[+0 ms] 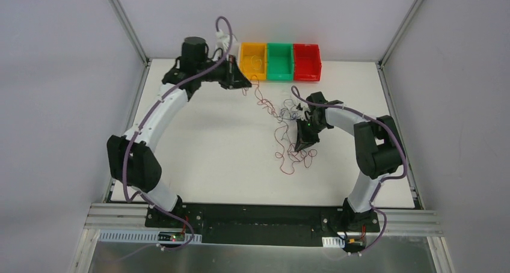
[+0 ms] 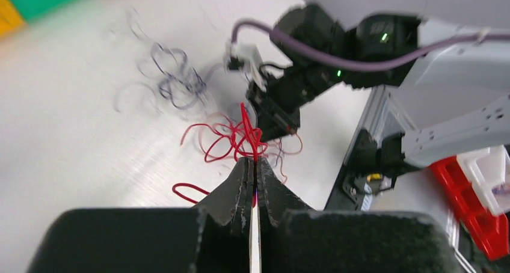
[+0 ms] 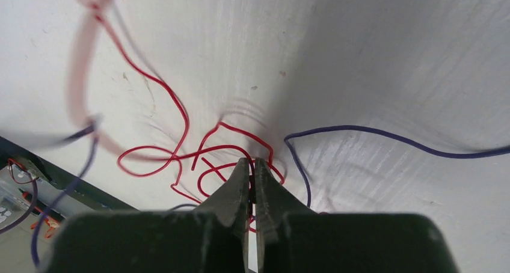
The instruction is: Untangle the cables
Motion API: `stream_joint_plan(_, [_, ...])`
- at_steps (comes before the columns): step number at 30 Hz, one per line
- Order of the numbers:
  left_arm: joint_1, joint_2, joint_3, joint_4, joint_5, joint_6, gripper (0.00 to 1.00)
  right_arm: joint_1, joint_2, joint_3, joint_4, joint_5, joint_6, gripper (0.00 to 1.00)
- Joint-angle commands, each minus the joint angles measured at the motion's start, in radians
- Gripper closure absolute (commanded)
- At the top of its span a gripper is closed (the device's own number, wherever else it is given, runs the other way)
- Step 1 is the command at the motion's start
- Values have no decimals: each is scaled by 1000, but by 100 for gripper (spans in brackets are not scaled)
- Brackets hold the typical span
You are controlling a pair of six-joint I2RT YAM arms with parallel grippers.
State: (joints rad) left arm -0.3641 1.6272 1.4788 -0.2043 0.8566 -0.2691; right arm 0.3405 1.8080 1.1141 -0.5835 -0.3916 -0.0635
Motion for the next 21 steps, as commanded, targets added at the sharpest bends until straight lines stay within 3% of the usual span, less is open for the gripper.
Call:
stream_joint_plan(1, [123,-100,162,-87,51,-21,100,6,14,-9,3,43,5,100])
stream_joint_plan(10, [414,-55,567,-74,64,-142,100,36,33,-23,-6,72,-17,100])
stream_joint_plan(14, [482,-45,664,-31,48,-155,100,67,40,-32,-1,91,-28,100])
stream_joint_plan(21, [651,7,822,88,-71,-310,100,88,43,-40,-1,124,-46,100])
